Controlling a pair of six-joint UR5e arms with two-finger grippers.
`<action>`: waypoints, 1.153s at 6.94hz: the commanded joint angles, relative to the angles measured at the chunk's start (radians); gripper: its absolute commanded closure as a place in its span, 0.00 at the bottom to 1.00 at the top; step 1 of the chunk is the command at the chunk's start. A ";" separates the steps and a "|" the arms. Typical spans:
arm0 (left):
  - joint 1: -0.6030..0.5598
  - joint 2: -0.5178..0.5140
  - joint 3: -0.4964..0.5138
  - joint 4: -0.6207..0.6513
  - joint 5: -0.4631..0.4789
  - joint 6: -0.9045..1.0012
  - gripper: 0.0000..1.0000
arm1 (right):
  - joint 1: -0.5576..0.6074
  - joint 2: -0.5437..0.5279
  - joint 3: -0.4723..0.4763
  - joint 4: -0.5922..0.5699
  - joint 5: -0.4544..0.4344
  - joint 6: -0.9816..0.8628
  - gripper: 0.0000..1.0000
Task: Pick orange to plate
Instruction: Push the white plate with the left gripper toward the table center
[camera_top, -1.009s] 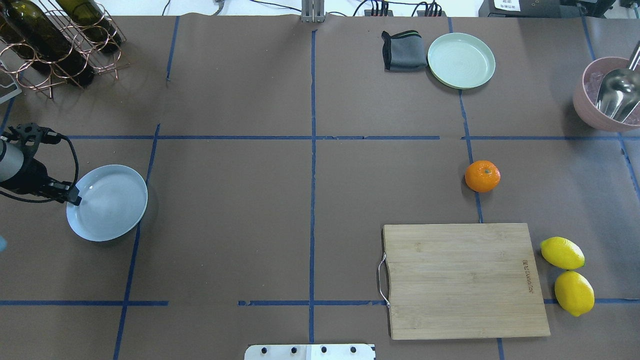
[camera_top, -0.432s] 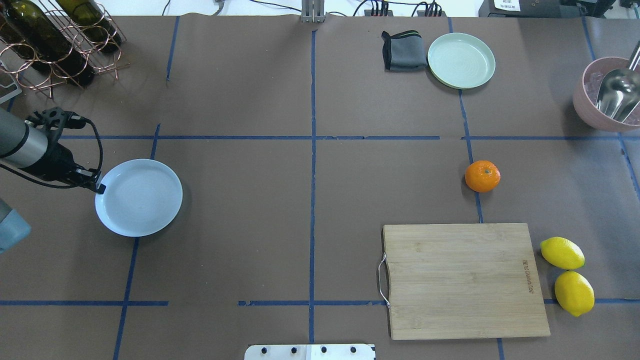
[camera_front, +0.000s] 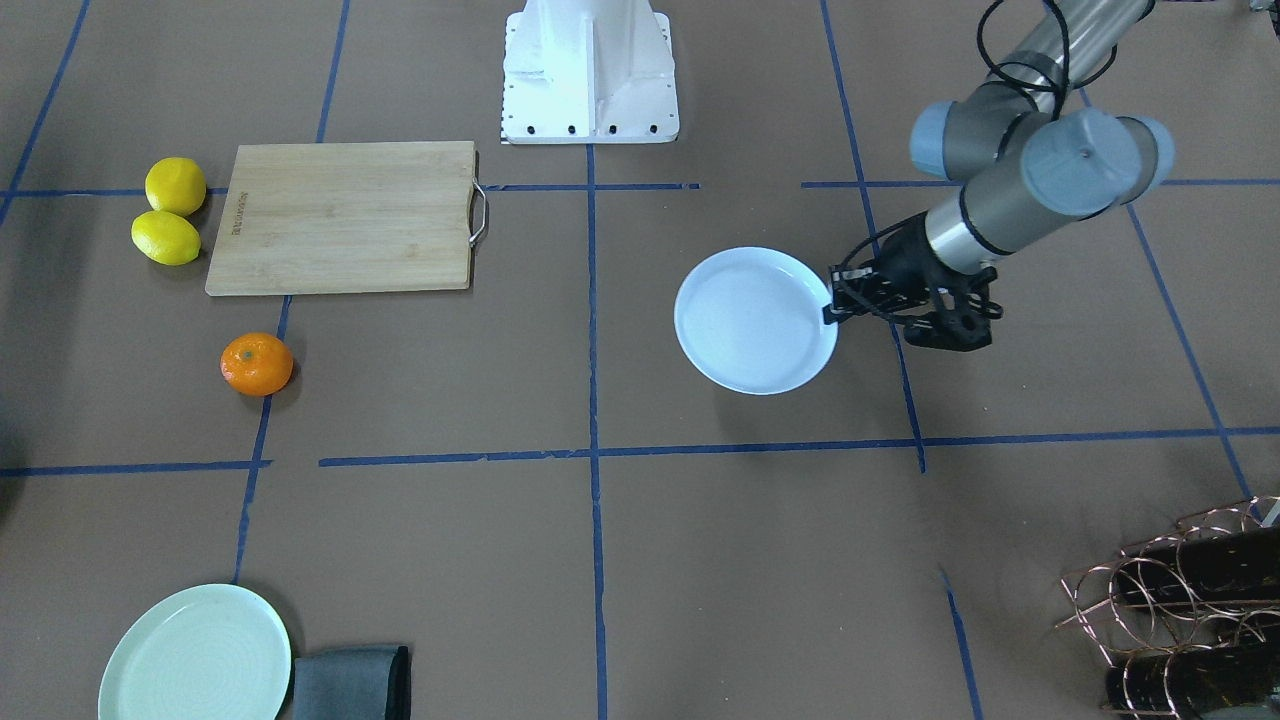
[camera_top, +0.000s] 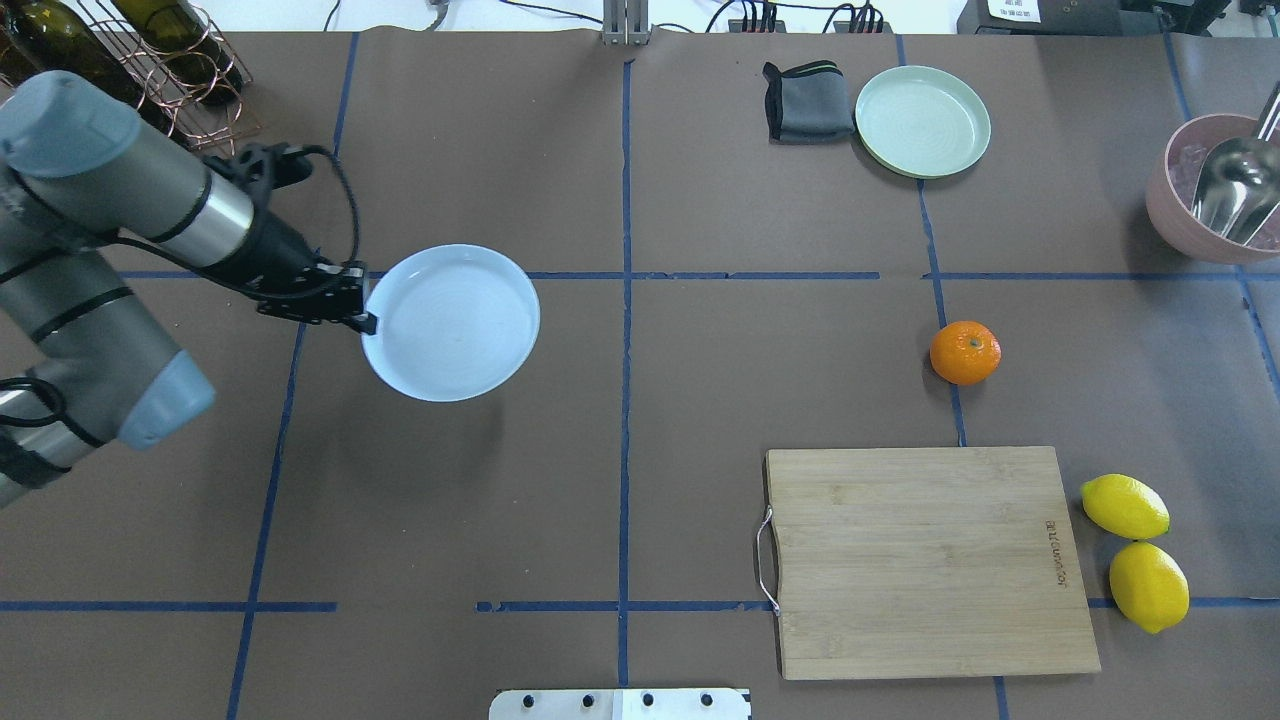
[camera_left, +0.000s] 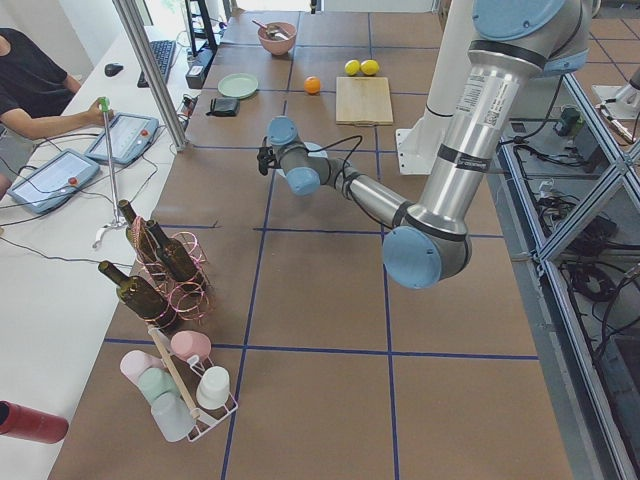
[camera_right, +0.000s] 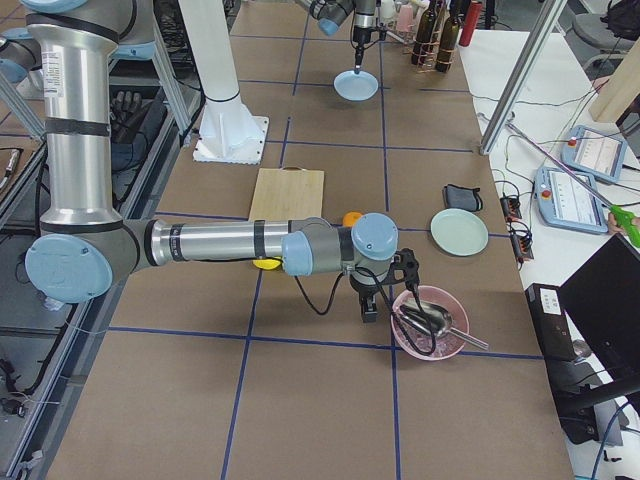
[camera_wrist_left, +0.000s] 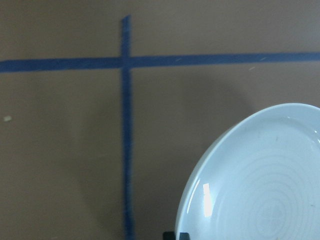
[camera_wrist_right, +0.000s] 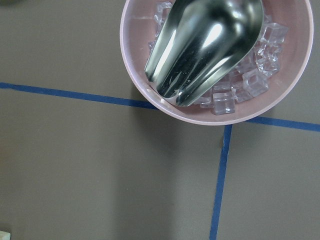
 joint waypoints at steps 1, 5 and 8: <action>0.168 -0.198 0.145 0.003 0.199 -0.180 1.00 | 0.000 0.000 0.001 0.001 0.009 0.000 0.00; 0.226 -0.219 0.191 -0.009 0.240 -0.186 1.00 | -0.020 0.002 0.002 0.003 0.043 0.002 0.00; 0.232 -0.219 0.184 -0.034 0.248 -0.186 0.47 | -0.089 0.003 0.005 0.091 0.045 0.009 0.00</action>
